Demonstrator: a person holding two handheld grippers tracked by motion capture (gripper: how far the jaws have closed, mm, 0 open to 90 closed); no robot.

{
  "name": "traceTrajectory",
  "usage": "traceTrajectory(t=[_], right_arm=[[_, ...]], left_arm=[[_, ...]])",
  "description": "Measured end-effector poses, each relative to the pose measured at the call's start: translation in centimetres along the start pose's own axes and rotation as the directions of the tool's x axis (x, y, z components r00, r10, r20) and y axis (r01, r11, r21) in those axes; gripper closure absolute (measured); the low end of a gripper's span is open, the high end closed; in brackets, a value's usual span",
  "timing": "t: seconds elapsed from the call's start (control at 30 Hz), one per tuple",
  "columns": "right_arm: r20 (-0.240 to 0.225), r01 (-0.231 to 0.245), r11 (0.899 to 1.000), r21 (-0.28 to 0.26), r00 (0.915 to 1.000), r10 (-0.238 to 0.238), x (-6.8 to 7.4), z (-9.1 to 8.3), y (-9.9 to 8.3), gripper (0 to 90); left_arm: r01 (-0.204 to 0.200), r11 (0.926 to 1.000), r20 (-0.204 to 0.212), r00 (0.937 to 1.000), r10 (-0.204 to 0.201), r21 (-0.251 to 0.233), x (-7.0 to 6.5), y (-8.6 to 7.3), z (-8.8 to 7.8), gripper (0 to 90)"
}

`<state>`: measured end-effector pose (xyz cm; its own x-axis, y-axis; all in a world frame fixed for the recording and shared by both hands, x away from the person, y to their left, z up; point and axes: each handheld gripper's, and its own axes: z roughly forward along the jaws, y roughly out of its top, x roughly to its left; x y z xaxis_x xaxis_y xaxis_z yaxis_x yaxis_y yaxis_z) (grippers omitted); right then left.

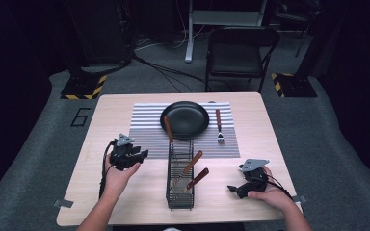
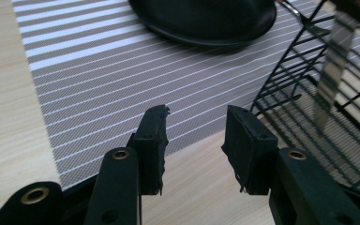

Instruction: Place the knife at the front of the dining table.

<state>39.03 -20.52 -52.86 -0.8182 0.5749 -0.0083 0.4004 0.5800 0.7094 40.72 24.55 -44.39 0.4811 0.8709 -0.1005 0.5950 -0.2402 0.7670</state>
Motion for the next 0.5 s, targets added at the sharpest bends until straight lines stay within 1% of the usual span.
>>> traceTrajectory(t=[0.23,0.3,0.33,0.43,0.5], right_arm=[[0.0,0.0,1.0,-0.001,1.0,0.0,0.0,0.0,0.0,0.0],[0.0,0.0,1.0,0.0,1.0,0.0,0.0,0.0,0.0,0.0],[0.0,0.0,1.0,-0.001,1.0,0.0,0.0,0.0,0.0,0.0],[0.0,0.0,1.0,-0.001,1.0,0.0,0.0,0.0,0.0,0.0],[0.0,0.0,1.0,-0.001,1.0,0.0,0.0,0.0,0.0,0.0]], left_arm=[[-0.025,0.9997,0.026,0.9994,0.025,-0.005,-1.1,1.0,0.1,59.5],[-0.025,0.9996,0.022,0.9994,0.025,-0.011,-1.3,1.3,0.2,59.6],[-0.028,0.9995,0.028,0.9992,0.028,-0.013,-1.4,1.4,0.2,59.7],[-0.02,0.9997,0.044,0.9988,0.021,-0.017,-1.6,1.7,0.2,60.2],[-0.026,0.9994,0.059,0.9979,0.027,-0.021,-1.8,2.1,0.2,60.5]])
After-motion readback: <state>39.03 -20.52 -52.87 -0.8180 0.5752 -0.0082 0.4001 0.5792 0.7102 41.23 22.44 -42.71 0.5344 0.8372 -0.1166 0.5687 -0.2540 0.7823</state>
